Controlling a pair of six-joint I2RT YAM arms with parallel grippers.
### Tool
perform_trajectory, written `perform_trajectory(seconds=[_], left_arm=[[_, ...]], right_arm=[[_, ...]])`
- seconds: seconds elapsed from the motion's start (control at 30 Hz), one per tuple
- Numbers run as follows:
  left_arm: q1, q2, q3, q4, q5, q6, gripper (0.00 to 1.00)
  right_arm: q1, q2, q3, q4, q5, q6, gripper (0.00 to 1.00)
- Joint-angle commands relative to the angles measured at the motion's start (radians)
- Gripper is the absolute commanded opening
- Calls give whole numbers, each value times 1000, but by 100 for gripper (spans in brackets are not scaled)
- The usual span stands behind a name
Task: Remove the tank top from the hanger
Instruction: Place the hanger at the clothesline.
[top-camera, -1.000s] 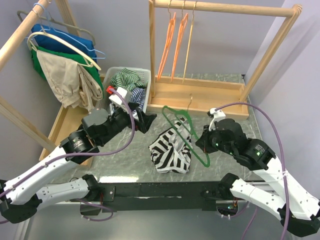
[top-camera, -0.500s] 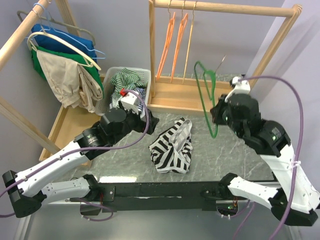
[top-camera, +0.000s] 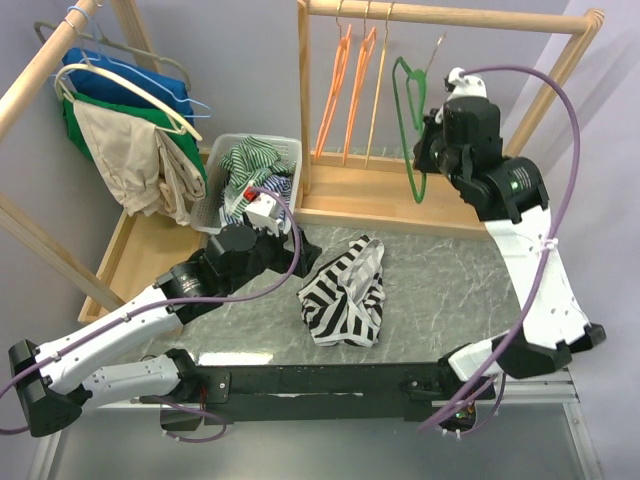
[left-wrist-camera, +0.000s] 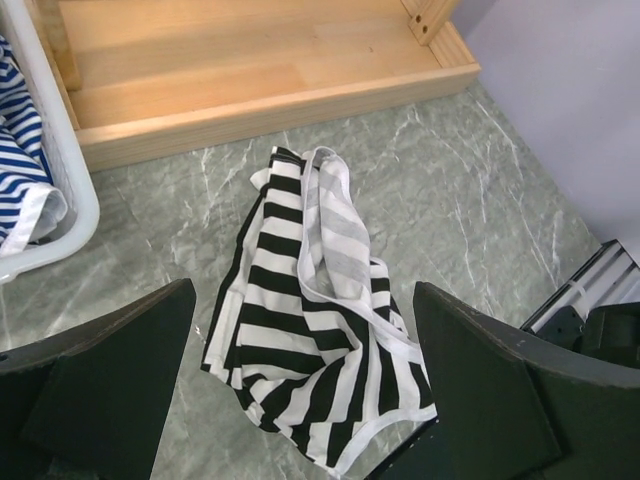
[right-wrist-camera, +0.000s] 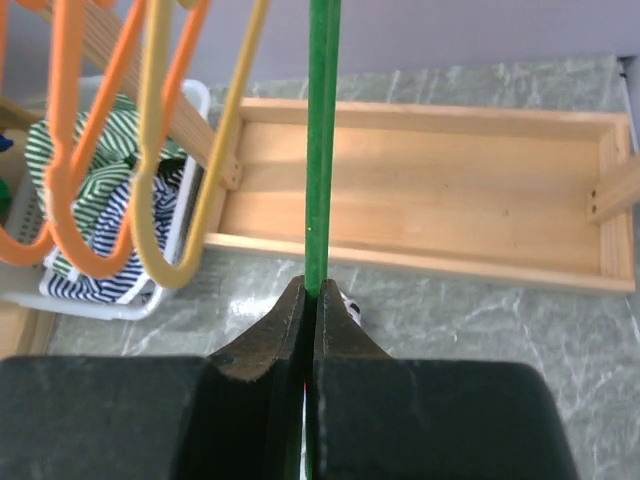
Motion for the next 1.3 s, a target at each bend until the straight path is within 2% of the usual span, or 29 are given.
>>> perform_trajectory(seconds=[0.0, 0.17, 0.4, 0.67, 0.9, 0.97, 1.0, 1.07, 1.1, 1.13, 1.17, 1.27], left_arm=[[1, -27, -22, 75, 40, -26, 96], [1, -29, -38, 87, 47, -34, 96], [0, -21, -36, 92, 50, -28, 96], [0, -3, -30, 96, 60, -34, 96], [0, 13, -33, 104, 66, -40, 96], [1, 17, -30, 106, 77, -40, 96], [1, 26, -30, 106, 82, -41, 96], [1, 34, -22, 96, 96, -35, 96], [0, 45, -19, 93, 102, -34, 96], [0, 49, -16, 84, 106, -32, 96], [1, 53, -15, 79, 109, -34, 96], [1, 68, -25, 73, 137, -38, 96]], right_arm=[[-21, 69, 153, 55, -54, -57, 0], [-27, 172, 311, 15, -79, -71, 0], [-59, 269, 399, 9, -111, -90, 0], [-128, 290, 364, 27, -135, -90, 0], [-143, 197, 234, 86, -143, -82, 0], [-145, 180, 214, 90, -148, -80, 11], [-145, 175, 209, 89, -146, -79, 21], [-145, 166, 198, 89, -138, -77, 29], [-144, 151, 191, 92, -134, -76, 47], [-145, 140, 172, 95, -119, -73, 62], [-145, 114, 158, 98, -111, -70, 70], [-145, 21, 47, 155, -76, -50, 84]])
